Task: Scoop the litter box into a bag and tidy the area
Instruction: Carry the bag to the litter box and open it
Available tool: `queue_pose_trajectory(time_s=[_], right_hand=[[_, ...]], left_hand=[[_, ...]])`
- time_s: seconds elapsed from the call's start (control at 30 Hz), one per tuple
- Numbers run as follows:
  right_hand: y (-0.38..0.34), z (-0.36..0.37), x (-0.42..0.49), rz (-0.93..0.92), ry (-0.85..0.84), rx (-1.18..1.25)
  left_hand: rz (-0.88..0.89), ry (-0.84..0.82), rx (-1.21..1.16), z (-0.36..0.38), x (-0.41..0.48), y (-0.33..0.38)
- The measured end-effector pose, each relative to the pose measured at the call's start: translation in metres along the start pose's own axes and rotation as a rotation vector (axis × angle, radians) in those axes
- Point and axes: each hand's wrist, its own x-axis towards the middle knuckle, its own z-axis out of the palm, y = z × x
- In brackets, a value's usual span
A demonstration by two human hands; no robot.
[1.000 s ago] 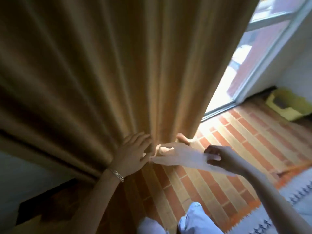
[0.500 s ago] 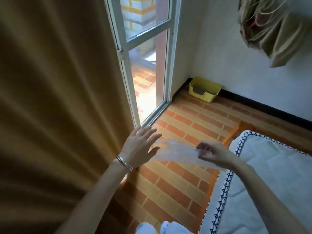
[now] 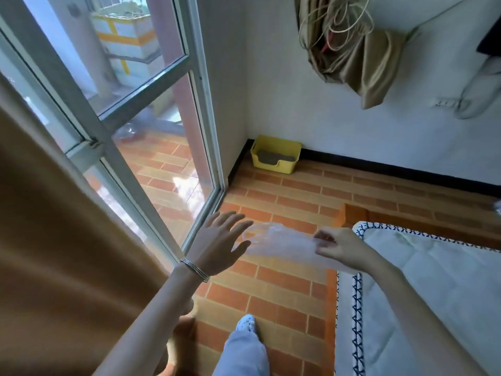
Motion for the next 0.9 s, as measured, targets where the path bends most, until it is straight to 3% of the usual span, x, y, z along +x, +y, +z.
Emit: queue_pose_trajectory(time_s=[0.33, 0.9], right_hand=[[-0.022, -0.073, 0.148, 0.05, 0.115, 0.057], [0.06, -0.156, 0.33, 0.119, 0.065, 0.019]], left_hand=[[0.115, 0.041, -0.012, -0.005, 0.159, -0.12], [0.108, -0.027, -0.028, 0.061, 0.351, -0.197]])
